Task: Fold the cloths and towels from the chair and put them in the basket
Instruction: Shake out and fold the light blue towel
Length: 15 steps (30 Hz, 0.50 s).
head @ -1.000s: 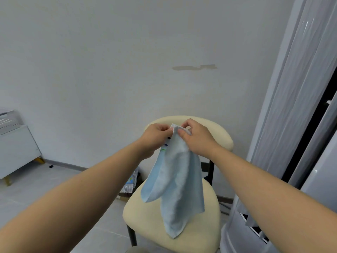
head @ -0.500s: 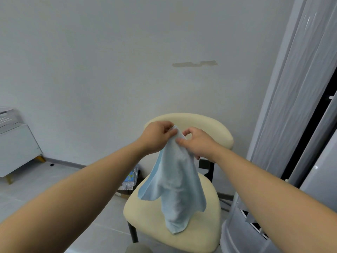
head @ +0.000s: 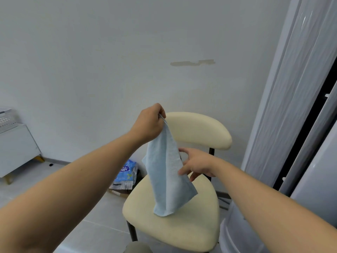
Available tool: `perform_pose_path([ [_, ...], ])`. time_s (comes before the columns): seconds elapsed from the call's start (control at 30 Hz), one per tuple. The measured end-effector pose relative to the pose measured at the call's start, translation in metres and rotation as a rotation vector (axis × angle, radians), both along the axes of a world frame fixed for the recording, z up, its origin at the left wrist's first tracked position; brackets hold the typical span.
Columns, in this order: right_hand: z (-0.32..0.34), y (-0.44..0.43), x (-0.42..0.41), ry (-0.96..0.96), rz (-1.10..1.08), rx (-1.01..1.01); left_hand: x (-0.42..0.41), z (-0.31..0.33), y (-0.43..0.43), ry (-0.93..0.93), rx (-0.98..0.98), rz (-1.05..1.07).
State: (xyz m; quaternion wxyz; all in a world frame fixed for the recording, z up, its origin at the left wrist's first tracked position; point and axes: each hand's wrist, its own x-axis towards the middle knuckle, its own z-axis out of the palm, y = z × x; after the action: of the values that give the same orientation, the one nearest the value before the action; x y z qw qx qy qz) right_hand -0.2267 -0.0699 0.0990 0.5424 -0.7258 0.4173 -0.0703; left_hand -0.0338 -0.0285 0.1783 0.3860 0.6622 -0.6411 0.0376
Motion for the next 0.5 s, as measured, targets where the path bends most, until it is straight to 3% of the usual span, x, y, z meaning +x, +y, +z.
perform_pose_path([
  [0.37,-0.016,0.020,0.019,-0.225,-0.185,0.135,-0.004,0.007,0.003,-0.168,0.084,-0.067],
  [0.5,-0.013,0.020,0.024,-0.171,-0.276,-0.064,-0.008,0.006,0.008,-0.255,0.075,-0.135],
])
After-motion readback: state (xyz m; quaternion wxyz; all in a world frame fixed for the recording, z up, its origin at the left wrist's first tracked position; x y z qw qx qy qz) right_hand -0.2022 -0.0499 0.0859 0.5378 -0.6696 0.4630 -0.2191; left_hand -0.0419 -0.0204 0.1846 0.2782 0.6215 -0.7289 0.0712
